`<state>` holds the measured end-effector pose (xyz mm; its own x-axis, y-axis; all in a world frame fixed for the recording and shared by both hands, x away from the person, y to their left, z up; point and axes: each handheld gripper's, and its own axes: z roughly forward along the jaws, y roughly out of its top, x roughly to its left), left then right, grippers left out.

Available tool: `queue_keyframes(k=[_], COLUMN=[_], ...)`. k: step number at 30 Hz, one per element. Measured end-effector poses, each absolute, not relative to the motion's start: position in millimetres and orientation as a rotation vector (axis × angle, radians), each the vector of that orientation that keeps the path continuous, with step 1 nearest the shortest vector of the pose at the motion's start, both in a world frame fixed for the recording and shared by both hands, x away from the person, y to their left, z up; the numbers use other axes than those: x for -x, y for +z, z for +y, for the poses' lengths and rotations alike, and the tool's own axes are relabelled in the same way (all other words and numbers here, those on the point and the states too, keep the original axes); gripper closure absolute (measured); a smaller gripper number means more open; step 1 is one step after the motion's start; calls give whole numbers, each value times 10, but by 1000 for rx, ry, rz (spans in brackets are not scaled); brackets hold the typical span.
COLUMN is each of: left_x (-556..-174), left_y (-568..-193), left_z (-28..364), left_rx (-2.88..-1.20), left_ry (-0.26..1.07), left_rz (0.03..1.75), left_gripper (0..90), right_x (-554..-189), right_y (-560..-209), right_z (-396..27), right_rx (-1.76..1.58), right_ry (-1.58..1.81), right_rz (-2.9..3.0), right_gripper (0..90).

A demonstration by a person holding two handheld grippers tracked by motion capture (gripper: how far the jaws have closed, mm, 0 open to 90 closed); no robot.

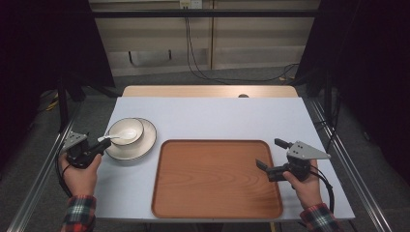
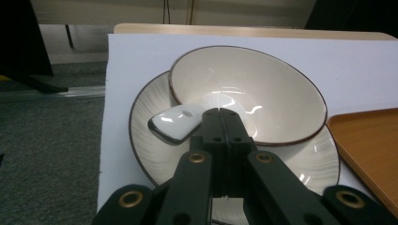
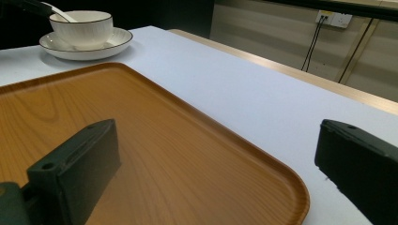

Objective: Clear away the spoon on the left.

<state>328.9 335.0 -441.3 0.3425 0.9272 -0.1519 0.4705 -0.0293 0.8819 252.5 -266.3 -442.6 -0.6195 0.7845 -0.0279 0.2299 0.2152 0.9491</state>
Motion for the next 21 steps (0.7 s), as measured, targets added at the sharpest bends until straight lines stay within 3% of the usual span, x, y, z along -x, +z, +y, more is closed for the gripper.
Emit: queue_keyframes(k=[21], left_x=[-3579], left_y=[-4349], left_z=[3394], left_rx=[-1671], left_ry=[644], left_rz=[1322], left_gripper=[900], right_x=[-2526], right_y=[-4433], right_z=[-2662], right_rx=[-924], right_ry=[1402], right_rz=[1997], right_gripper=[0])
